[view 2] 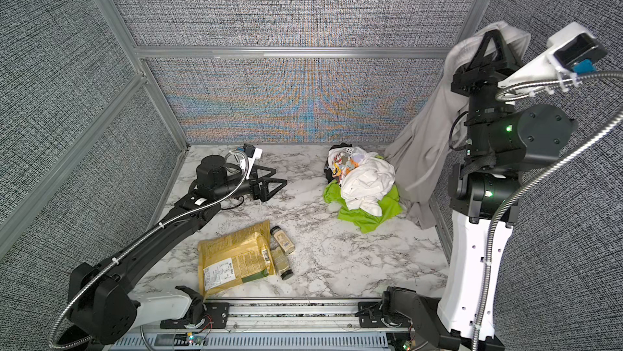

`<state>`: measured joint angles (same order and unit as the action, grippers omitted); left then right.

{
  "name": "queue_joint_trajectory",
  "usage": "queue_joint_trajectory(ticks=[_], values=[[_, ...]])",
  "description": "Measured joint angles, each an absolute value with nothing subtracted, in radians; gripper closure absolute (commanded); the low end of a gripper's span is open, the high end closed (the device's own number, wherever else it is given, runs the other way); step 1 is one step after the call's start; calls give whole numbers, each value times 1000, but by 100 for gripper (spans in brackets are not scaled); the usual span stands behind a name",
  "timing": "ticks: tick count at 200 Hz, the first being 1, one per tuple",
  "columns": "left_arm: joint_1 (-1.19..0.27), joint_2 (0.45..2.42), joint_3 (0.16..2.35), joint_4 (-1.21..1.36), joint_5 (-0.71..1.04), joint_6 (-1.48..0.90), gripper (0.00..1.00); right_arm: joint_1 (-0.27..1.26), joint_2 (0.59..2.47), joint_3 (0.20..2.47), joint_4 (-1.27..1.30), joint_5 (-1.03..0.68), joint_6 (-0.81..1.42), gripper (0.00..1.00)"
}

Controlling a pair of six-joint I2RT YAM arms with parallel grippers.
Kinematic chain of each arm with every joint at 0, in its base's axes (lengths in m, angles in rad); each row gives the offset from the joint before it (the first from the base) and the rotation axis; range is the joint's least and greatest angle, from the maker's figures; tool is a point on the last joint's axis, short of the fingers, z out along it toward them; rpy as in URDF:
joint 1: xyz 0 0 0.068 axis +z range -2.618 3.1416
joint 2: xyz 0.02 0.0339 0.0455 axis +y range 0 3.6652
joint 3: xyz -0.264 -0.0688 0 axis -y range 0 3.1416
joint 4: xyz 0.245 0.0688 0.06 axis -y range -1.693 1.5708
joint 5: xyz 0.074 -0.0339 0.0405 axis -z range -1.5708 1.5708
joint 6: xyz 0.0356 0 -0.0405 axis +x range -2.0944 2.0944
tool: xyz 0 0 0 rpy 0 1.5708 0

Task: Pick out a specific cloth from the pile
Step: 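Reach the left gripper to the hanging grey pants and grasp them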

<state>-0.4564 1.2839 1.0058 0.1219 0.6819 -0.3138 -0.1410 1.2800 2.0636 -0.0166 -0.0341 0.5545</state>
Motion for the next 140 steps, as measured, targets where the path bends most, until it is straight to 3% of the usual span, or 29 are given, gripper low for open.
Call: queue_joint_trajectory(ticks=[57,140], values=[[-456,1284,1003,129,686,-313,3,-133,1388,2271,72,-138,617,100],[-457,1290,964,197,697,-321,4,-132,1523,2552,138,2,658,100]])
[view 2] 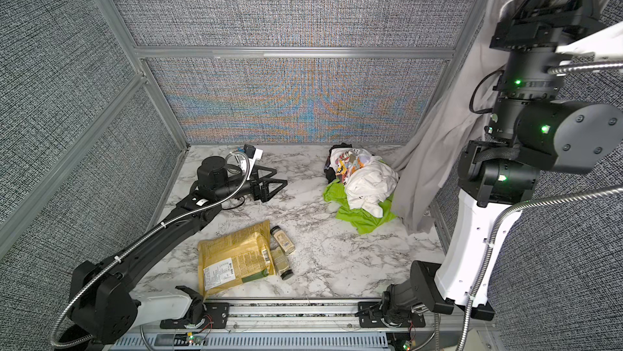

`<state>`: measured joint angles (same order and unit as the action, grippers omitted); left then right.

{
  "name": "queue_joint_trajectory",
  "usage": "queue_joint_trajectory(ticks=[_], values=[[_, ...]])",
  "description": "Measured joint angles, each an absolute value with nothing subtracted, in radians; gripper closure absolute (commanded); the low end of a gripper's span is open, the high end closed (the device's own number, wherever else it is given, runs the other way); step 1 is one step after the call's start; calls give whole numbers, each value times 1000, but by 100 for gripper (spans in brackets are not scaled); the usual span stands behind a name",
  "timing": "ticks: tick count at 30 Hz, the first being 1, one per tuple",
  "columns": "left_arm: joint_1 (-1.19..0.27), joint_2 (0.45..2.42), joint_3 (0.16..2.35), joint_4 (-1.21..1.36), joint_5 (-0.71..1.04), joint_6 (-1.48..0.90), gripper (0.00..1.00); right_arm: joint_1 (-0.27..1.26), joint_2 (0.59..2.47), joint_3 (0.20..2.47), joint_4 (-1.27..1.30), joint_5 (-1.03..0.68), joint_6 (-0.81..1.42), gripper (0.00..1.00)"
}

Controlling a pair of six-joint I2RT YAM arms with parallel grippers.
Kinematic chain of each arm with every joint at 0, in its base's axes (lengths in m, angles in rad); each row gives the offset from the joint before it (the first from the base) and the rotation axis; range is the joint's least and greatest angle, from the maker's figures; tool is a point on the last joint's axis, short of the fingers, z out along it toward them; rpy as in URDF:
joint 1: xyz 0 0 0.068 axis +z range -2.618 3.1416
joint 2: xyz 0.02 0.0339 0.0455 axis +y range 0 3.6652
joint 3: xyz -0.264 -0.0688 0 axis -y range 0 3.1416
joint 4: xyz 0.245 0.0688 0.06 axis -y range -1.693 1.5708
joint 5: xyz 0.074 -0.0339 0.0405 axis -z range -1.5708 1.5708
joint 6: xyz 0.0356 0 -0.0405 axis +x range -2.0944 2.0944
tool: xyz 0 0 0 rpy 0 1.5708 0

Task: Pick out a specific cloth from the pile
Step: 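Reach the left gripper to the hanging grey pants and grasp them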

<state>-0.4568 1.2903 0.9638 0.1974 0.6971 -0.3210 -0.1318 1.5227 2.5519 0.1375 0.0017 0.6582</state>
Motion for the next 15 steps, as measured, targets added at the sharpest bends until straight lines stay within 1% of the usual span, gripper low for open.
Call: queue_joint_trajectory(ticks=[2,4,8,13,15], values=[[-461,1289,939,233,708,-329,4,-132,1514,2531,158,-23,677,100],[-472,1283,921,260,722,-340,4,-132,1485,2462,187,-64,702,100],[-519,1273,907,337,736,-332,4,-132,1415,2288,255,-189,777,100],[-572,1280,911,395,744,-318,4,-131,1368,2173,331,-307,866,100],[-595,1289,920,412,724,-316,2,-126,1336,2111,370,-342,898,100]])
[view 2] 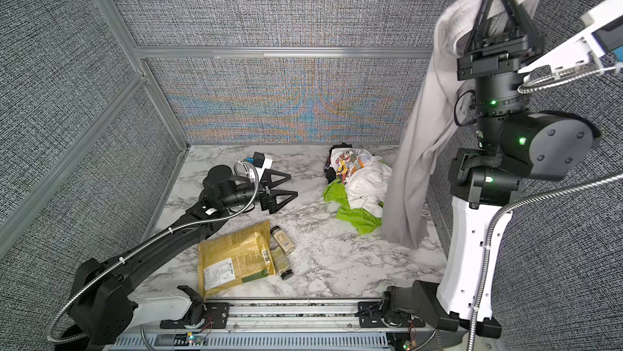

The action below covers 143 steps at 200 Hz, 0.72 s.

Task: Pick out a specific cloth from the pile
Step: 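Reach the left gripper to the hanging grey pants and grasp them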

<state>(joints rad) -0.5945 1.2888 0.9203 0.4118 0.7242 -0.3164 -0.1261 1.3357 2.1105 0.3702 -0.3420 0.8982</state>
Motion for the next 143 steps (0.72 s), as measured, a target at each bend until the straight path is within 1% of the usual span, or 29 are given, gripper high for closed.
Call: queue_joint_trajectory(ticks=[13,26,36,58,89,143], values=[[-636,1308,937,431,706,-305,1,-121,1315,2077,383,-369,923,100],[-729,1389,1012,490,681,-266,2,-115,1304,2068,387,-402,955,100],[-766,1444,1060,513,676,-237,1,-111,1303,2072,398,-420,985,100],[-804,1572,1169,583,629,-212,2,-106,1303,2078,435,-457,1063,100],[-862,1742,1318,633,621,-156,1,-102,1309,2087,448,-495,1134,100],[-929,1942,1439,750,700,-138,2,-98,1282,2073,426,-530,1158,100]])
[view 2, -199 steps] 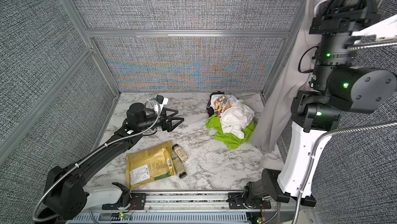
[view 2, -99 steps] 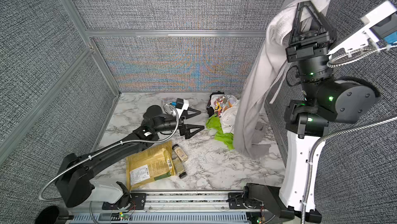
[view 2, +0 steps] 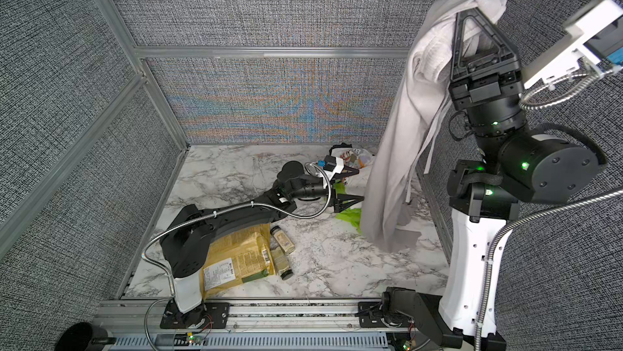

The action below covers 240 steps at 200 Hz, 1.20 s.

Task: Pick out a specific cloth from the pile
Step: 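Reach the left gripper to the hanging grey pants and grasp them, then carry the grey pants away with the left gripper while the right gripper releases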

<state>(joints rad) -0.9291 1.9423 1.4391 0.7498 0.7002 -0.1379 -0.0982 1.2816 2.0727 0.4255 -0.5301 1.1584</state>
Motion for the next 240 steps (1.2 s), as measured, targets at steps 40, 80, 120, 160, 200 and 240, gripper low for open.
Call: queue_joint_trajectory(ticks=[40,80,120,160,200,240], values=[[-973,2092,1552,856,734,-184,1,-97,1249,2005,429,-548,1179,100],[-973,2178,1594,955,729,-288,13,-97,1219,1943,427,-565,1185,100],[-975,2194,1617,1030,745,-359,83,-96,1155,1836,457,-576,1193,100],[-966,2131,1513,1035,715,-376,100,-96,1079,1747,391,-553,1128,100],[-887,2028,1460,1009,641,-443,100,-96,891,1589,136,-396,926,100],[-854,1915,1452,930,616,-475,100,-96,706,1351,-141,-146,777,100]])
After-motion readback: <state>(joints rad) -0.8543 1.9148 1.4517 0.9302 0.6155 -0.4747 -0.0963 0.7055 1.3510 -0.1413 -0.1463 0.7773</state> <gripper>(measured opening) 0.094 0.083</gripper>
